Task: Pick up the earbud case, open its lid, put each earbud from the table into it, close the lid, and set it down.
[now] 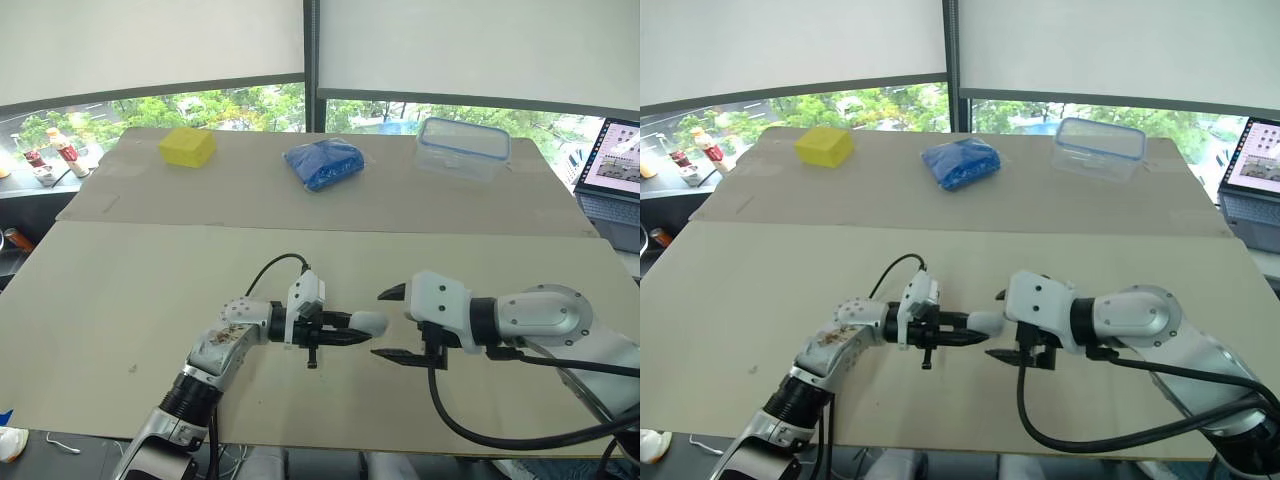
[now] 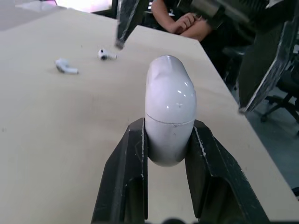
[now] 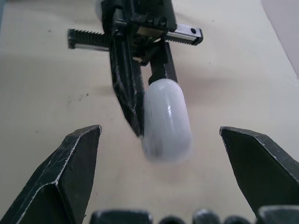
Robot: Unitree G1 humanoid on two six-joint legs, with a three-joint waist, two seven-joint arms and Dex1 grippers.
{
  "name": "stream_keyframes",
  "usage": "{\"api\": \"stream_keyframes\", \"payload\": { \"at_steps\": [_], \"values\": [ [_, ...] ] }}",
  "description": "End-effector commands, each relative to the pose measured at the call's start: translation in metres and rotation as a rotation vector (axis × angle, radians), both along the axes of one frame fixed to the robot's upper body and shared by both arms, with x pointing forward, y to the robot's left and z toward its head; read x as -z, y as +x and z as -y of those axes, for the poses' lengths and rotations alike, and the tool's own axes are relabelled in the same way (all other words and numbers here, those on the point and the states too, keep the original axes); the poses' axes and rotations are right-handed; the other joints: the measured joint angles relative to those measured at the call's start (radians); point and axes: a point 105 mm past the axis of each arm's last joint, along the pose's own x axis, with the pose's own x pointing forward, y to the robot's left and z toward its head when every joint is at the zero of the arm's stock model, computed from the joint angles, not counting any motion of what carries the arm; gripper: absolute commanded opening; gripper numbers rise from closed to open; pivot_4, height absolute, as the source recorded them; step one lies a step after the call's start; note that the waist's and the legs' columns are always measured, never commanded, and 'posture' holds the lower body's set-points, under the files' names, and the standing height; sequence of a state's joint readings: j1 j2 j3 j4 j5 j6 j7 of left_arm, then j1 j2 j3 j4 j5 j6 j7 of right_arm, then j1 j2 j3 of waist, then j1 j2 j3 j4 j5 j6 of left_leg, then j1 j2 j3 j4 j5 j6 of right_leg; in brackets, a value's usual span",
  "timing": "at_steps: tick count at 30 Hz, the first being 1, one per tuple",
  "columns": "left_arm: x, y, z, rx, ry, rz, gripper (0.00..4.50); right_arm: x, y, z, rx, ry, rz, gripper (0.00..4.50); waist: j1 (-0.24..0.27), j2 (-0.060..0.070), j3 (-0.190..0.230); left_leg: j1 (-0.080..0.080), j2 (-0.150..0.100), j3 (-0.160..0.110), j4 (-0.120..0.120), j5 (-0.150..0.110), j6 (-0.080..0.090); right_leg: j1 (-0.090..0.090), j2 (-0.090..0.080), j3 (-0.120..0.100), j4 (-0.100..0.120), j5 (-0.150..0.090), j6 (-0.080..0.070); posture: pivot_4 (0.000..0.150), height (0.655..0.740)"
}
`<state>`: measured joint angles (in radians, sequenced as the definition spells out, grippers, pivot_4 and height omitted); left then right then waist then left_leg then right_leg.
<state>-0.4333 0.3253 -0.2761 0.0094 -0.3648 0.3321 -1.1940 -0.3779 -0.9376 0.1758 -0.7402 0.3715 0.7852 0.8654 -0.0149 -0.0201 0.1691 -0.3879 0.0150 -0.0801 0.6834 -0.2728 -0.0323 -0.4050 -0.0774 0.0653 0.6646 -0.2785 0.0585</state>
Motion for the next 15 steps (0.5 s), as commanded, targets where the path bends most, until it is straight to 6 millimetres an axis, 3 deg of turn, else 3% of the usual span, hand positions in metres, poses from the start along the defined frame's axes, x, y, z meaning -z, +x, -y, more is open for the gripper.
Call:
{"api": "stream_keyframes", "payload": {
  "at_steps": [1, 15],
  "values": [
    [-0.01, -0.008, 0.003, 0.045, -0.021, 0.043, 0.59, -0.007, 0.008, -0.001, 0.033, 0.011, 0.053, 4.5, 0.0, 0.0, 0.0, 0.0, 0.0, 0.0, 0.0, 0.0, 0.0, 0.0, 0.0, 0.0, 0.0, 0.0, 0.0, 0.15, 0.6995],
    [-0.004, -0.009, -0.001, 0.065, 0.046, 0.116, 0.59, -0.019, 0.015, 0.005, 0.08, 0.067, 0.033, 4.5, 0.0, 0.0, 0.0, 0.0, 0.0, 0.0, 0.0, 0.0, 0.0, 0.0, 0.0, 0.0, 0.0, 0.0, 0.0, 0.15, 0.6995]
  ]
}}
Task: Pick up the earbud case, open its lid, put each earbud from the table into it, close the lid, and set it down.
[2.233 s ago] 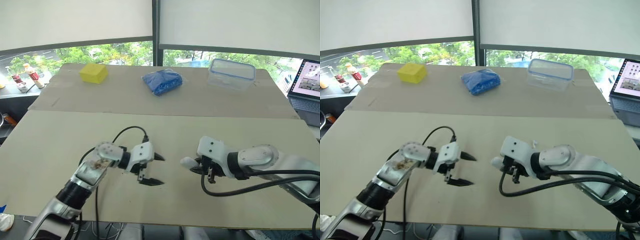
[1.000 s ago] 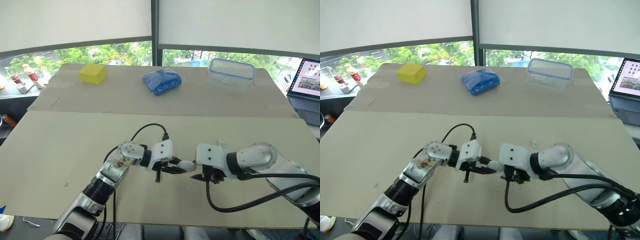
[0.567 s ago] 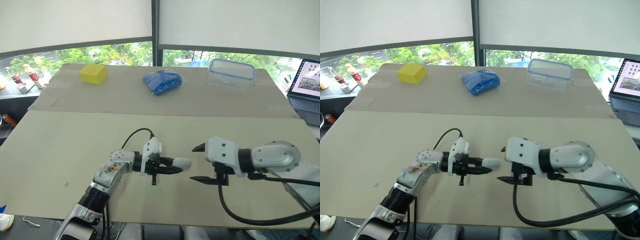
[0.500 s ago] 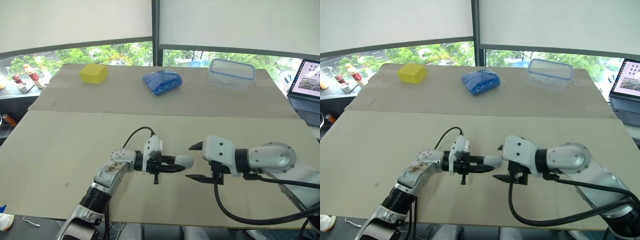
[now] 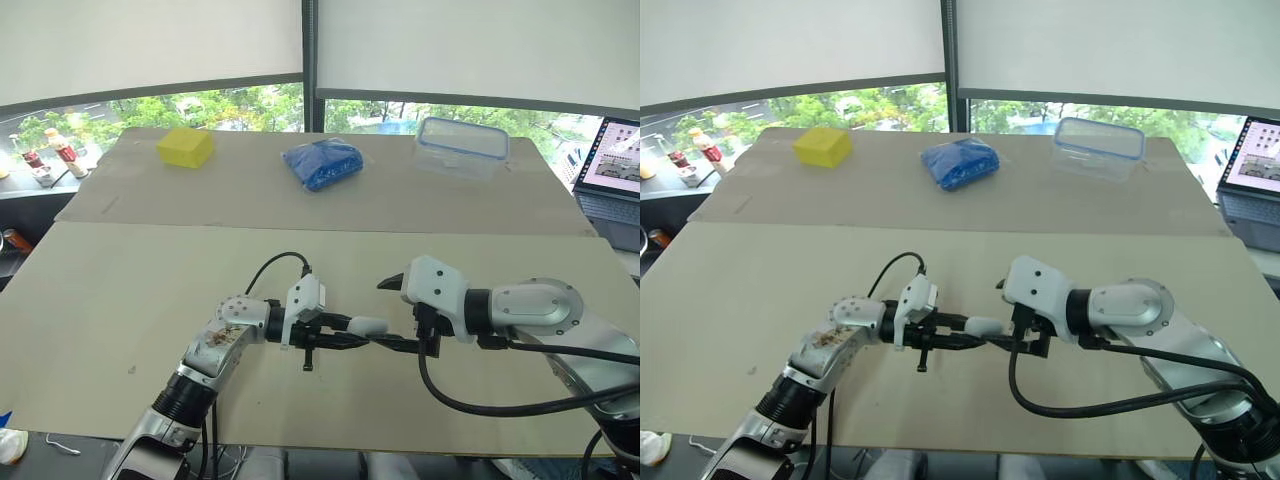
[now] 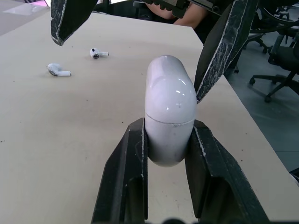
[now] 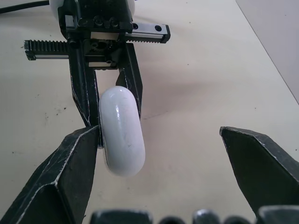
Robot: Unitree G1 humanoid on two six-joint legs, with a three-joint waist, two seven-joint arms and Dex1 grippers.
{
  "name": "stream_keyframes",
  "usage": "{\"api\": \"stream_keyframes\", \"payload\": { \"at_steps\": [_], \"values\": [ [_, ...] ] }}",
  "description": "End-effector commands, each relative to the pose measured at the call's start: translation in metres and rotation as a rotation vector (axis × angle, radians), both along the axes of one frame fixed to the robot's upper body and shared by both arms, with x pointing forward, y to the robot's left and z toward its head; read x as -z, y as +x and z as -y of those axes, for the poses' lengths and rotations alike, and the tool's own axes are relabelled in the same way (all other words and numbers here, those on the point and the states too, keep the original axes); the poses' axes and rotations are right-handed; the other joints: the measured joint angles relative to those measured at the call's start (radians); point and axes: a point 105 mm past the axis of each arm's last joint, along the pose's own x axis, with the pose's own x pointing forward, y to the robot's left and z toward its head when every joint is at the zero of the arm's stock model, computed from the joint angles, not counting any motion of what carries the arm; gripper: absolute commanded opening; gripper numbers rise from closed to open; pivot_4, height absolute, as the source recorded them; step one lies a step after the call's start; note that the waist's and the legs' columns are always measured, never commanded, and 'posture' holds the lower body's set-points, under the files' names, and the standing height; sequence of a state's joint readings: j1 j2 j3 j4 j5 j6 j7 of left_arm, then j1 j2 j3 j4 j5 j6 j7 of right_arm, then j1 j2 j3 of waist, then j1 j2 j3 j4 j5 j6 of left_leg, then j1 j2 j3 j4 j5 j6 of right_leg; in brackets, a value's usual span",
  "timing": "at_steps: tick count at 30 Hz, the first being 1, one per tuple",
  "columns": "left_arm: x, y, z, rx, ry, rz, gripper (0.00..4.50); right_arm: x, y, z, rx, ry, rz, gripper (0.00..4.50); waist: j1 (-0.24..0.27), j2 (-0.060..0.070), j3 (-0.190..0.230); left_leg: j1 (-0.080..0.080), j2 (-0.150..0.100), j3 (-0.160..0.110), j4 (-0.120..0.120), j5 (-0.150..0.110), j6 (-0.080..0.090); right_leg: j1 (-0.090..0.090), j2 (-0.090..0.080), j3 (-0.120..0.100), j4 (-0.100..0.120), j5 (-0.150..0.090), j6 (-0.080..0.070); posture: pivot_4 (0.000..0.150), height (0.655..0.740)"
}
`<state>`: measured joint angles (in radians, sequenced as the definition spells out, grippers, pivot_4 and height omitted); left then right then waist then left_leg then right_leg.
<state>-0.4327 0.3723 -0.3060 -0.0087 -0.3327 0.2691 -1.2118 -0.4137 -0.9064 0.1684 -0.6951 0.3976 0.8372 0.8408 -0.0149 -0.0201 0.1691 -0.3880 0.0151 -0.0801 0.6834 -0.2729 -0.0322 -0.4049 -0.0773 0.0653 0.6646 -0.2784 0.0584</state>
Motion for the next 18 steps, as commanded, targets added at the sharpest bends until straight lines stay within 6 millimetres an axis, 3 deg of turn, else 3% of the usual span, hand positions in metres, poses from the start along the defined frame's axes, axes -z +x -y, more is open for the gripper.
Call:
{"api": "stream_keyframes", "payload": {
  "at_steps": [1, 15, 18],
  "values": [
    [-0.006, -0.005, 0.004, 0.036, -0.01, 0.035, 0.59, -0.017, 0.004, 0.003, 0.024, 0.026, 0.063, 4.5, 0.0, 0.0, 0.0, 0.0, 0.0, 0.0, 0.0, 0.0, 0.0, 0.0, 0.0, 0.0, 0.0, 0.0, 0.0, 0.15, 0.6995],
    [-0.003, -0.002, -0.003, 0.002, -0.017, 0.024, 0.59, -0.034, -0.008, 0.003, 0.001, 0.146, 0.038, 4.5, 0.0, 0.0, 0.0, 0.0, 0.0, 0.0, 0.0, 0.0, 0.0, 0.0, 0.0, 0.0, 0.0, 0.0, 0.0, 0.15, 0.6995],
    [-0.003, -0.003, -0.01, -0.024, -0.048, -0.007, 0.59, -0.038, -0.007, 0.01, 0.051, 0.168, 0.067, 4.5, 0.0, 0.0, 0.0, 0.0, 0.0, 0.0, 0.0, 0.0, 0.0, 0.0, 0.0, 0.0, 0.0, 0.0, 0.0, 0.15, 0.6995]
  ]
}}
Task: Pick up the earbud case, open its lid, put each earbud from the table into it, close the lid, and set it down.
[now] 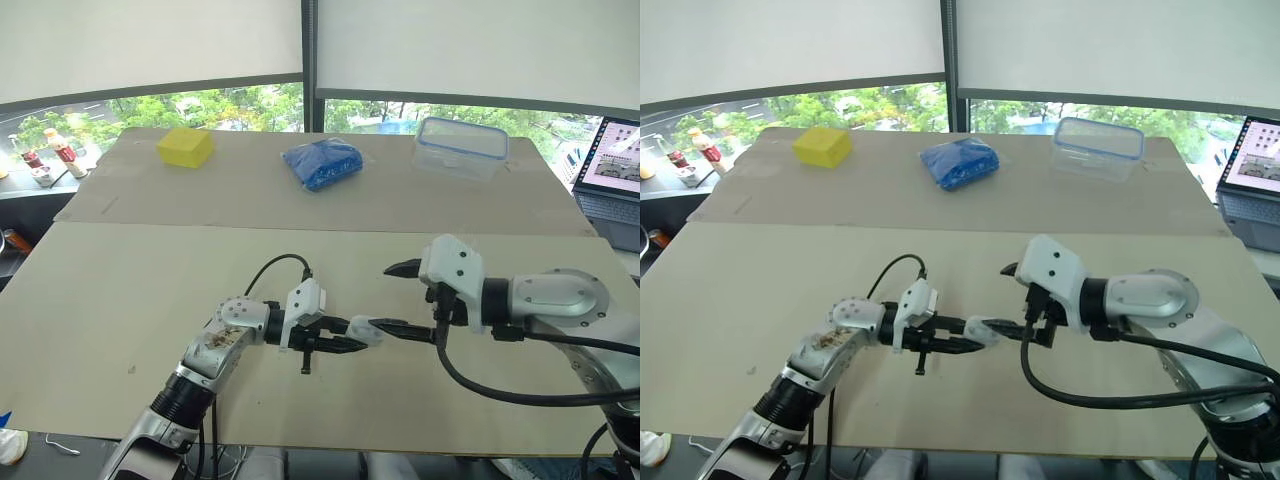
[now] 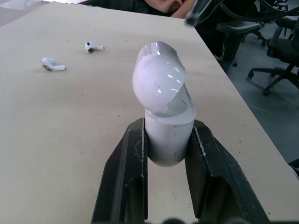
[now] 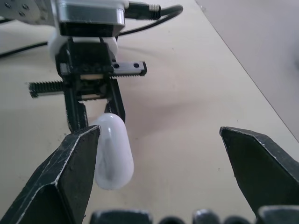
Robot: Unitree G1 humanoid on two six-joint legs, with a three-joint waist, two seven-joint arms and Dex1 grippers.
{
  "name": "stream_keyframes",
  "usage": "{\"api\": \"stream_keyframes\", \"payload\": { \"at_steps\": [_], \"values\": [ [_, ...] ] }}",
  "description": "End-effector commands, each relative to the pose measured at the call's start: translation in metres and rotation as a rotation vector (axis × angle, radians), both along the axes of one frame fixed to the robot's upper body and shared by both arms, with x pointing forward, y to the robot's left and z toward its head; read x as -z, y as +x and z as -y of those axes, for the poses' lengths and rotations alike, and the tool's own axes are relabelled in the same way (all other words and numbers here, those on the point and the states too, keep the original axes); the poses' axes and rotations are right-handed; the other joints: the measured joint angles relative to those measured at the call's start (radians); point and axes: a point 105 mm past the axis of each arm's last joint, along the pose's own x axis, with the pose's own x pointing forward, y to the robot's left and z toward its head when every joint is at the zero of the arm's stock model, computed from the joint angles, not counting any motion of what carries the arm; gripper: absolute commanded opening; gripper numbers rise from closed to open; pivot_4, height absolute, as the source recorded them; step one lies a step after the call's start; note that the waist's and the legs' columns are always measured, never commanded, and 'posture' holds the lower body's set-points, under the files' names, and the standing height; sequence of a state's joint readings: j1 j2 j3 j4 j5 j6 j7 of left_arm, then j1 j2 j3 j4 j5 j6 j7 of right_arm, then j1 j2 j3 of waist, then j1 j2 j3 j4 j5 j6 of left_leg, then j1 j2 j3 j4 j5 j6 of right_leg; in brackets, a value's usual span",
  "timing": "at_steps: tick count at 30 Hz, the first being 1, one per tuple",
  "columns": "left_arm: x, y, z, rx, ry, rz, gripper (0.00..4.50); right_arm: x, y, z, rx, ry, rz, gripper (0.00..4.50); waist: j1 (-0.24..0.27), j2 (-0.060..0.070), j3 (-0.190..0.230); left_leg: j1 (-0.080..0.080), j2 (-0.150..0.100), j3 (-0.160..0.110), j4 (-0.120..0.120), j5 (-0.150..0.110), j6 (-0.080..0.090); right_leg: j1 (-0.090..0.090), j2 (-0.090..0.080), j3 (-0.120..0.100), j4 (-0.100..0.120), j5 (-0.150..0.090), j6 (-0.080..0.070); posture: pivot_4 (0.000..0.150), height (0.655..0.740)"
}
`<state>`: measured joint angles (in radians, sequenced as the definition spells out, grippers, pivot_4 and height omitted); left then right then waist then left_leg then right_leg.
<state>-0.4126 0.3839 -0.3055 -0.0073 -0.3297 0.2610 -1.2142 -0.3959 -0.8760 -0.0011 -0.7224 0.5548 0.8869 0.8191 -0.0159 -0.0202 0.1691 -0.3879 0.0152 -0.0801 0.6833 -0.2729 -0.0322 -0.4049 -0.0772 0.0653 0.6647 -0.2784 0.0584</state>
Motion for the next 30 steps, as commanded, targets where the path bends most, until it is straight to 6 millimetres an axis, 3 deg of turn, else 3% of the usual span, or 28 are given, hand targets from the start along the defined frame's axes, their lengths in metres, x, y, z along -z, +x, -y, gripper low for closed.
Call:
{"api": "stream_keyframes", "payload": {
  "at_steps": [1, 6, 11, 18, 23, 30],
  "values": [
    [-0.009, -0.003, -0.008, -0.02, -0.061, -0.005, 0.59, -0.011, -0.003, 0.008, 0.044, 0.021, 0.065, 4.5, 0.0, 0.0, 0.0, 0.0, 0.0, 0.0, 0.0, 0.0, 0.0, 0.0, 0.0, 0.0, 0.0, 0.0, 0.0, 0.15, 0.6995],
    [-0.009, -0.005, -0.008, -0.019, -0.067, -0.016, 0.59, 0.005, -0.015, 0.0, -0.01, -0.006, 0.001, 4.5, 0.001, 0.0, 0.0, 0.0, 0.0, 0.0, 0.0, 0.0, 0.0, 0.0, 0.0, 0.0, 0.0, 0.0, 0.0, 0.15, 0.6995],
    [-0.011, -0.007, -0.004, 0.0, -0.072, -0.012, 0.59, 0.019, -0.004, 0.003, 0.026, -0.072, 0.024, 4.5, 0.001, 0.0, 0.0, 0.0, 0.0, 0.0, 0.0, 0.0, 0.0, 0.001, 0.0, 0.0, 0.0, 0.0, 0.0, 0.15, 0.6995],
    [-0.008, -0.011, -0.004, 0.016, -0.057, -0.009, 0.59, 0.011, 0.01, 0.003, 0.068, -0.043, 0.068, 4.5, -0.001, 0.0, 0.0, 0.0, 0.0, 0.0, 0.0, 0.0, 0.0, 0.0, 0.0, 0.0, 0.0, 0.0, 0.0, 0.15, 0.6995],
    [-0.006, -0.011, -0.004, 0.01, -0.049, -0.004, 0.59, 0.002, 0.01, 0.001, 0.065, -0.012, 0.057, 4.5, 0.0, 0.0, 0.0, 0.0, 0.0, 0.0, 0.0, 0.0, 0.0, 0.0, 0.0, 0.0, 0.0, 0.0, 0.0, 0.15, 0.6995],
    [-0.009, 0.013, -0.017, -0.183, -0.118, 0.077, 0.59, -0.006, -0.002, 0.013, 0.073, 0.004, 0.139, 4.5, 0.005, 0.0, 0.0, 0.0, 0.0, 0.0, 0.0, 0.0, 0.0, 0.0, 0.0, 0.0, 0.0, 0.0, 0.0, 0.15, 0.6995]
  ]
}}
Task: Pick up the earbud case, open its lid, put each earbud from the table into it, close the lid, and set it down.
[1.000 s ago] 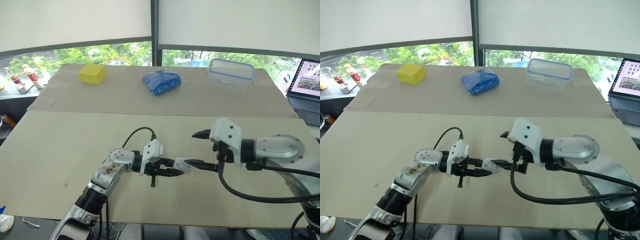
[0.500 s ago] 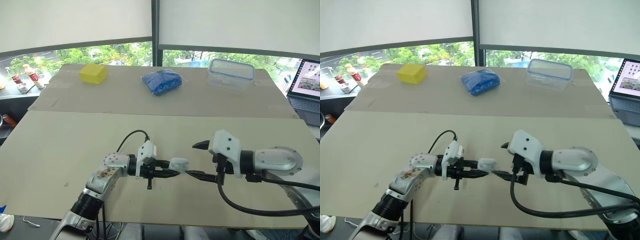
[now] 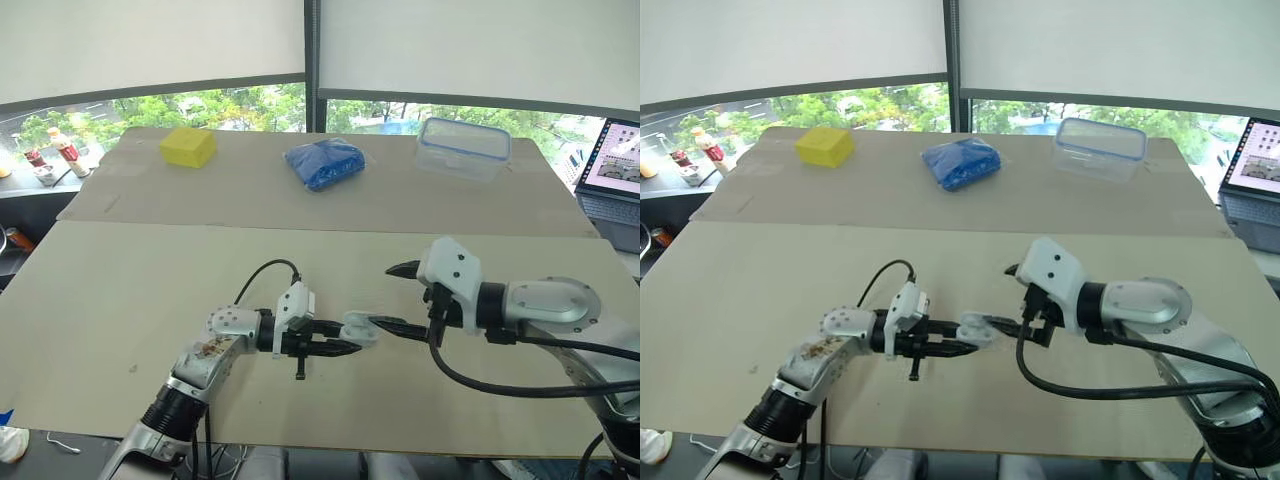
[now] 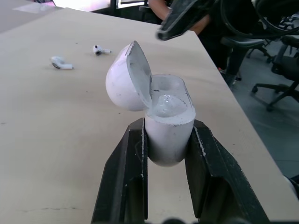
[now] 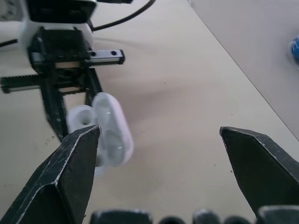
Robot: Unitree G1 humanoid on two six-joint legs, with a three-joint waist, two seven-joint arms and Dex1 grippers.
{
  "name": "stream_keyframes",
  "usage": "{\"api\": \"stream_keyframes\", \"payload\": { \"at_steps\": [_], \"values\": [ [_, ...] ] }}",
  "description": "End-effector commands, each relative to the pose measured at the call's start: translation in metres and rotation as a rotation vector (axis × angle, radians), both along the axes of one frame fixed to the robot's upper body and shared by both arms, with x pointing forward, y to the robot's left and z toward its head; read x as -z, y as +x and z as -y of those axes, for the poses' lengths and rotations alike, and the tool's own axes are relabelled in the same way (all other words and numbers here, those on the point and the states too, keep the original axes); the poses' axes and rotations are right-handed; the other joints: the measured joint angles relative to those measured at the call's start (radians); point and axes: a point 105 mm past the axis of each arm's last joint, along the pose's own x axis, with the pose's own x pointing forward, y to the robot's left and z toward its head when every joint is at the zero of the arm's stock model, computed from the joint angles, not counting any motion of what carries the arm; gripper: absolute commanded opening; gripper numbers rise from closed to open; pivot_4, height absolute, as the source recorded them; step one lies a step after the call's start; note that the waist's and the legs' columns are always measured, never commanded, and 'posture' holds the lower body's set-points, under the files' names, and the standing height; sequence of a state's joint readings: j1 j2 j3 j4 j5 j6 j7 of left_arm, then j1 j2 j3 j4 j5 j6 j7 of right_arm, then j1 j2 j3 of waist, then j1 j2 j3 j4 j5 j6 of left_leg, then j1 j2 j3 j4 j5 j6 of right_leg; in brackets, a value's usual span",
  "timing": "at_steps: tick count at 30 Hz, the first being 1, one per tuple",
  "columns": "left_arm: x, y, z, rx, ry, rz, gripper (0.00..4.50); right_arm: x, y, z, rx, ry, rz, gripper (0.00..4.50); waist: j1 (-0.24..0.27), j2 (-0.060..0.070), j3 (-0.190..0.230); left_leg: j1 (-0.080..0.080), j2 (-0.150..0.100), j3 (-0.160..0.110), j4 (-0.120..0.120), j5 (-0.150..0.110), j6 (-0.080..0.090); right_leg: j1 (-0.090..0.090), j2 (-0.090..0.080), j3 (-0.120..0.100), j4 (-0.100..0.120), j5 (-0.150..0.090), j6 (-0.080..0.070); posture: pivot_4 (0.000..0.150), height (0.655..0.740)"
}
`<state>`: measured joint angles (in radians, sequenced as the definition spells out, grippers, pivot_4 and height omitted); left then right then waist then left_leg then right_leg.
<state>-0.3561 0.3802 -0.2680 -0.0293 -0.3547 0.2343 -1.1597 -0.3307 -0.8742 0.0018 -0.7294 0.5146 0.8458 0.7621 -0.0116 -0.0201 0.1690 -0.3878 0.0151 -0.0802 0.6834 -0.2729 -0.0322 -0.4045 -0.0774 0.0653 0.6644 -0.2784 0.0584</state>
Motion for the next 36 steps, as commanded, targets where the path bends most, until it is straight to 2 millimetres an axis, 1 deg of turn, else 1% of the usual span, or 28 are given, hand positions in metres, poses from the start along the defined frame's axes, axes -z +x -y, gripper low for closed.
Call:
{"api": "stream_keyframes", "payload": {
  "at_steps": [1, 2, 5, 8, 9, 11, 12, 14, 15, 18, 21, 23, 25, 27, 28, 33, 36],
  "values": [
    [-0.009, 0.016, -0.013, -0.146, -0.073, 0.083, 0.59, -0.015, -0.007, 0.011, 0.017, 0.015, 0.13, 4.5, 0.0, 0.0, 0.0, 0.0, 0.0, 0.0, 0.0, 0.0, 0.0, 0.0, 0.0, 0.0, 0.0, 0.0, 0.0, 0.15, 0.6995],
    [-0.007, 0.022, -0.018, -0.207, -0.071, 0.088, 0.59, -0.015, -0.008, 0.015, 0.028, 0.038, 0.151, 4.5, 0.0, 0.0, 0.0, 0.0, 0.0, 0.0, 0.0, 0.0, 0.0, 0.0, 0.0, 0.0, 0.0, 0.0, 0.0, 0.15, 0.6995],
    [-0.003, 0.029, -0.035, -0.301, -0.071, 0.121, 0.59, -0.012, -0.011, 0.033, 0.132, 0.147, 0.142, 4.5, 0.0, 0.0, 0.0, 0.0, 0.0, 0.0, 0.0, 0.0, 0.0, 0.0, 0.0, 0.0, 0.0, 0.0, 0.0, 0.15, 0.6995],
    [-0.003, 0.035, -0.052, -0.396, -0.088, 0.125, 0.59, 0.005, -0.02, 0.056, 0.246, 0.154, 0.131, 4.5, -0.001, 0.0, 0.0, 0.001, 0.0, 0.0, 0.0, 0.0, 0.0, 0.0, 0.0, 0.0, 0.001, 0.0, 0.0, 0.15, 0.6995],
    [-0.001, 0.037, -0.059, -0.432, -0.09, 0.118, 0.59, 0.014, -0.024, 0.07, 0.311, 0.164, 0.127, 4.5, 0.002, 0.0, 0.0, 0.001, 0.0, 0.0, 0.0, 0.0, 0.0, 0.001, 0.0, 0.0, 0.0, 0.0, 0.0, 0.15, 0.6995],
    [0.002, 0.04, -0.071, -0.5, -0.104, 0.116, 0.59, 0.037, -0.036, 0.11, 0.48, 0.165, 0.124, 4.5, 0.01, 0.0, 0.0, 0.001, 0.0, 0.0, -0.001, 0.0, 0.0, 0.001, 0.0, 0.0, 0.0, 0.0, 0.0, 0.15, 0.6995],
    [0.004, 0.04, -0.075, -0.52, -0.106, 0.115, 0.59, 0.045, -0.041, 0.124, 0.533, 0.154, 0.128, 4.5, 0.012, 0.0, 0.0, 0.001, 0.0, 0.0, -0.001, 0.0, 0.0, 0.001, 0.0, 0.0, 0.0, 0.0, 0.0, 0.15, 0.6995],
    [0.005, 0.043, -0.081, -0.555, -0.104, 0.129, 0.59, 0.063, -0.056, 0.159, 0.656, 0.132, 0.121, 4.5, 0.011, 0.0, 0.0, 0.002, -0.001, 0.001, -0.001, 0.0, 0.0, 0.002, -0.001, 0.001, 0.0, 0.0, 0.0, 0.15, 0.6995],
    [0.004, 0.044, -0.083, -0.567, -0.107, 0.136, 0.59, 0.069, -0.063, 0.172, 0.702, 0.127, 0.117, 4.5, 0.009, 0.0, 0.0, 0.003, -0.001, 0.002, -0.001, 0.0, 0.0, 0.003, -0.001, 0.002, 0.0, 0.001, 0.001, 0.15, 0.6995],
    [0.002, 0.045, -0.088, -0.582, -0.111, 0.161, 0.59, 0.087, -0.08, 0.201, 0.797, 0.101, 0.091, 4.5, -0.003, 0.0, 0.0, 0.008, 0.0, 0.002, -0.001, 0.0, 0.0, 0.007, 0.0, 0.002, 0.0, 0.001, 0.001, 0.15, 0.6995],
    [-0.001, 0.044, -0.091, -0.585, -0.126, 0.169, 0.59, 0.098, -0.092, 0.22, 0.86, 0.09, 0.071, 4.5, -0.012, 0.001, -0.001, 0.019, 0.001, 0.002, -0.005, 0.0, 0.0, 0.016, 0.001, 0.002, -0.001, -0.001, 0.0, 0.15, 0.6995],
    [-0.001, 0.043, -0.091, -0.58, -0.126, 0.162, 0.59, 0.104, -0.097, 0.235, 0.919, 0.096, 0.05, 4.5, -0.013, 0.001, -0.001, 0.019, 0.001, 0.003, -0.006, 0.0, 0.0, 0.016, 0.001, 0.002, -0.001, -0.001, 0.0, 0.15, 0.6995],
    [-0.002, 0.042, -0.09, -0.572, -0.121, 0.161, 0.59, 0.105, -0.096, 0.238, 0.93, 0.106, 0.047, 4.5, -0.013, 0.001, -0.001, 0.019, 0.001, 0.003, -0.005, 0.0, 0.0, 0.016, 0.0, 0.002, -0.001, -0.001, 0.0, 0.15, 0.6995],
    [-0.003, 0.042, -0.088, -0.567, -0.118, 0.165, 0.59, 0.1, -0.089, 0.232, 0.916, 0.108, 0.067, 4.5, -0.014, 0.002, -0.001, 0.019, 0.0, 0.003, -0.005, 0.0, 0.0, 0.016, 0.0, 0.003, -0.001, -0.001, 0.0, 0.15, 0.6995],
    [-0.004, 0.042, -0.088, -0.566, -0.118, 0.165, 0.59, 0.097, -0.083, 0.226, 0.901, 0.115, 0.076, 4.5, -0.014, 0.002, -0.001, 0.019, 0.001, 0.003, -0.005, 0.0, 0.0, 0.016, 0.0, 0.003, -0.001, -0.001, 0.0, 0.15, 0.6995],
    [-0.002, 0.042, -0.084, -0.545, -0.101, 0.163, 0.59, 0.076, -0.047, 0.171, 0.765, 0.185, 0.12, 4.5, -0.015, 0.002, -0.001, 0.019, 0.001, 0.002, -0.006, 0.0, 0.0, 0.016, 0.001, 0.003, -0.001, -0.001, 0.0, 0.15, 0.6995],
    [0.0, 0.041, -0.081, -0.528, -0.093, 0.162, 0.59, 0.067, -0.021, 0.14, 0.728, 0.224, 0.128, 4.5, -0.012, 0.002, -0.001, 0.018, 0.0, 0.002, -0.005, 0.0, 0.0, 0.016, 0.0, 0.003, -0.001, -0.001, 0.0, 0.15, 0.6995]
  ]
}}
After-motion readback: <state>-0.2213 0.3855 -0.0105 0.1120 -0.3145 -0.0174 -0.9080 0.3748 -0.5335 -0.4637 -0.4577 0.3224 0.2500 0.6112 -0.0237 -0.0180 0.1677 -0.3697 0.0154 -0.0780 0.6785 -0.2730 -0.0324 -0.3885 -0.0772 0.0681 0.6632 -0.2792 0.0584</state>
